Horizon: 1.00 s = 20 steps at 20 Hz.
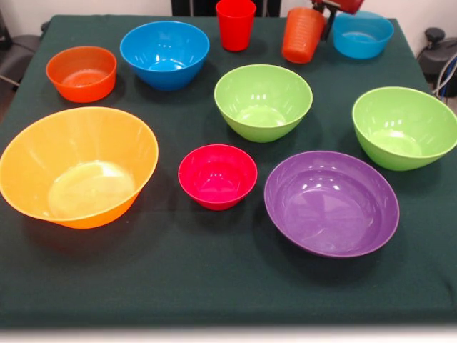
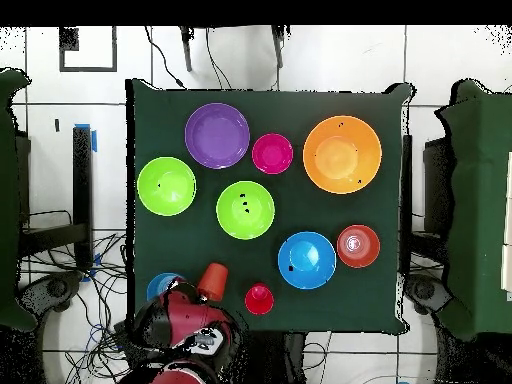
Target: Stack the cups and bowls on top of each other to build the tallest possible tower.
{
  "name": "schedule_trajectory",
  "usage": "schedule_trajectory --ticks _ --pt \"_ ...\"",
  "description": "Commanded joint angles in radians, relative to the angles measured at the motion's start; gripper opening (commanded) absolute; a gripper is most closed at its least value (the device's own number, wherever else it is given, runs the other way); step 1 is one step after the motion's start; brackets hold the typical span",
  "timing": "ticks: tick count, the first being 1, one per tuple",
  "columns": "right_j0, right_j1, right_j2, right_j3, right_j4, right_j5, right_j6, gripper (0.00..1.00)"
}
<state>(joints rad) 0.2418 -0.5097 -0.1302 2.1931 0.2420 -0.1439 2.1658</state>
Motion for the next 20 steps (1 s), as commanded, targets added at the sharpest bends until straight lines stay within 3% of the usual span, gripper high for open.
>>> schedule_trajectory --ticks 1,6,14,16,20 --pt "-0.010 -0.143 0.124 0.061 0.063 0.137 0.234 0.00" --pt "-0.075 -0.247 0.189 0.122 0.047 0.175 0.236 0.00" --pt "-0.198 -0.245 0.281 0.168 0.003 0.138 0.201 0.00" --pt "-0.262 -0.227 0.326 0.169 -0.017 0.130 0.182 0.00" --pt "-0.293 -0.218 0.339 0.160 -0.028 0.132 0.154 0.00"
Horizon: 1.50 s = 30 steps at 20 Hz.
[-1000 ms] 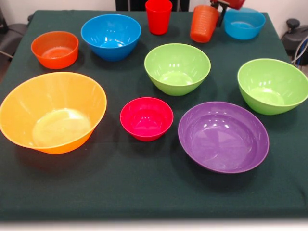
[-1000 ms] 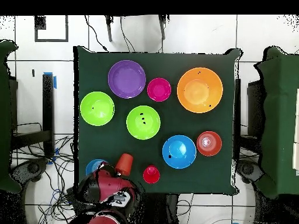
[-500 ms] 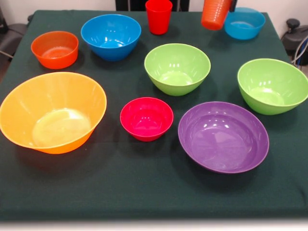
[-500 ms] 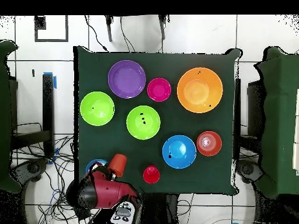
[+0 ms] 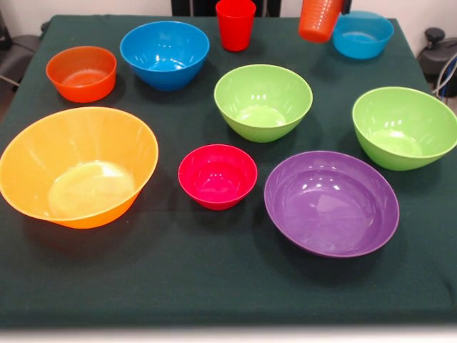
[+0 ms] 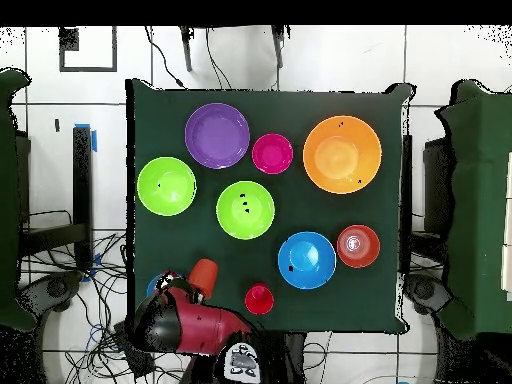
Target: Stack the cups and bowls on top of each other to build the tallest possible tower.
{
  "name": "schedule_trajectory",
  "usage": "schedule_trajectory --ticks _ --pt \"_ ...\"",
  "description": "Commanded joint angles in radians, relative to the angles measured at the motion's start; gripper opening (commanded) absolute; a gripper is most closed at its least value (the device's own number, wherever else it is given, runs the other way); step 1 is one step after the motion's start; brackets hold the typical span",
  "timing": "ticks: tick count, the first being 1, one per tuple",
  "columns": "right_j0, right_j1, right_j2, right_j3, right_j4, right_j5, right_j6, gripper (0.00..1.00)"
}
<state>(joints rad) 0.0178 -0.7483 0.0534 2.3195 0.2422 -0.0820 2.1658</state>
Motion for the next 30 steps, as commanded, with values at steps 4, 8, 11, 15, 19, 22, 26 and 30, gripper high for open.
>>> schedule_trajectory --ticks 4,8,11,15,19,22,26,30 --pt "-0.061 0.002 0.146 0.033 -0.024 0.091 0.140 0.00" --pt "-0.063 -0.025 0.147 0.046 -0.026 0.107 0.134 0.00" --pt "-0.087 -0.060 0.151 0.055 -0.034 0.145 0.114 0.00" --pt "-0.103 -0.144 0.142 0.064 -0.040 0.224 0.084 0.00" --pt "-0.142 -0.105 0.136 0.045 -0.073 0.190 0.055 0.00" --pt "-0.160 -0.070 0.115 0.021 -0.108 0.163 0.034 0.00" --pt "-0.192 -0.066 0.089 0.001 -0.157 0.184 0.003 0.00" --pt "-0.265 -0.060 0.070 -0.031 -0.240 0.206 -0.059 0.00"
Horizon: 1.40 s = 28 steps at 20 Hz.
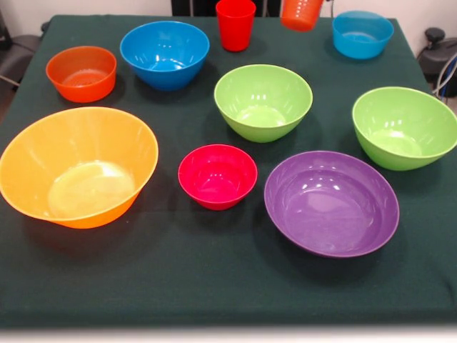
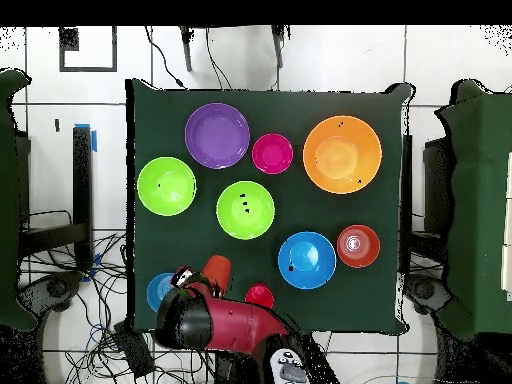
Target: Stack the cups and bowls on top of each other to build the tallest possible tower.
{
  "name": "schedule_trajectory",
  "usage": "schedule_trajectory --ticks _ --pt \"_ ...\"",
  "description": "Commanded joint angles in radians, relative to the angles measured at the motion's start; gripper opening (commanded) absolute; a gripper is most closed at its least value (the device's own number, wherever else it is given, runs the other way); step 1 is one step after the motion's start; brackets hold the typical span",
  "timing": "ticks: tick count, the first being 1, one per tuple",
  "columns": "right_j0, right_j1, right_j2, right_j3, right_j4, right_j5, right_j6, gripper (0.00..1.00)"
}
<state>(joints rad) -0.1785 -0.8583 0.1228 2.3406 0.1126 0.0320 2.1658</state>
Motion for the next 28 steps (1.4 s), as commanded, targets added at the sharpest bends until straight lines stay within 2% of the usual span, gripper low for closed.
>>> schedule_trajectory --ticks 1,8,12,17,28 --pt "-0.096 0.061 -0.001 -0.063 -0.139 0.091 -0.077 0.00" --pt "-0.203 0.098 0.004 -0.100 -0.281 0.084 -0.096 0.00" --pt "-0.272 0.129 0.028 -0.152 -0.360 0.101 -0.114 0.00" --pt "-0.304 0.112 0.061 -0.212 -0.397 0.188 -0.119 0.00" --pt "-0.341 0.103 0.110 -0.277 -0.456 0.261 -0.111 0.00"
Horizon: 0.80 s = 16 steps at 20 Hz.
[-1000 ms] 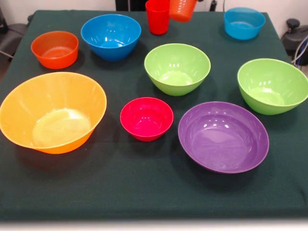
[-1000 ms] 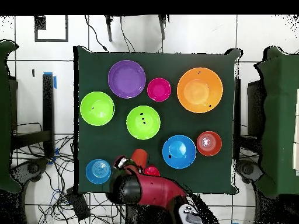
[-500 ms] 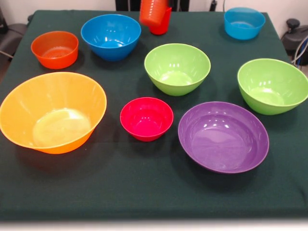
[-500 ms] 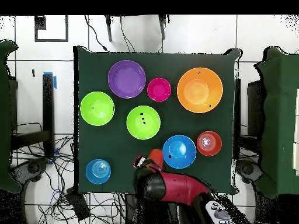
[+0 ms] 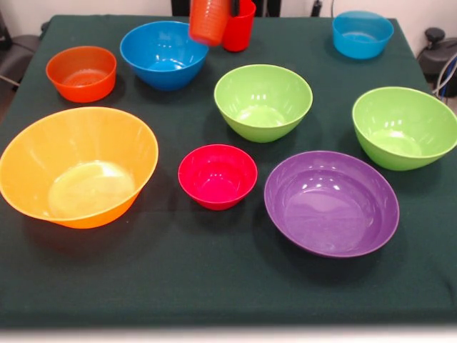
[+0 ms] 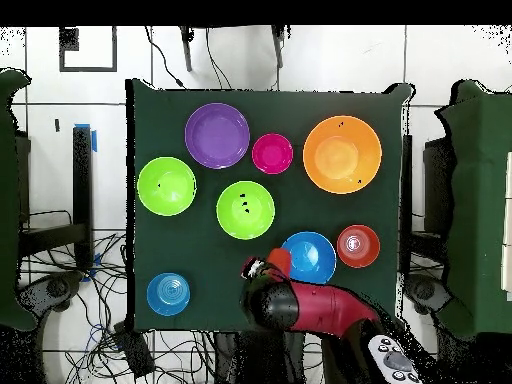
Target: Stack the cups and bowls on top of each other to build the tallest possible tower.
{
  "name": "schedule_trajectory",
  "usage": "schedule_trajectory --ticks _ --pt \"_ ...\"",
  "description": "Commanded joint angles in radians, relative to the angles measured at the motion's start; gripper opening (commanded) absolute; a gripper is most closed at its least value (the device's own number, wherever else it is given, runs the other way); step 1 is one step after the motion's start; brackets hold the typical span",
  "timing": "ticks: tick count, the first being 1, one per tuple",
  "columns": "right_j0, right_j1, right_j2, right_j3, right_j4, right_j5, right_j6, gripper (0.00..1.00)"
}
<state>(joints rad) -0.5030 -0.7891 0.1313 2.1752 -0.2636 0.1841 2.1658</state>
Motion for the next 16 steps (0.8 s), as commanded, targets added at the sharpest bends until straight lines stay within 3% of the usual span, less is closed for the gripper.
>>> schedule_trajectory --ticks 1,6,16 --pt "-0.023 0.034 0.109 -0.117 -0.080 0.120 -0.113 0.00" --pt "-0.034 0.038 0.126 -0.138 -0.099 0.138 -0.111 0.00" --pt "-0.003 0.003 0.117 -0.091 -0.080 0.129 -0.048 0.00"
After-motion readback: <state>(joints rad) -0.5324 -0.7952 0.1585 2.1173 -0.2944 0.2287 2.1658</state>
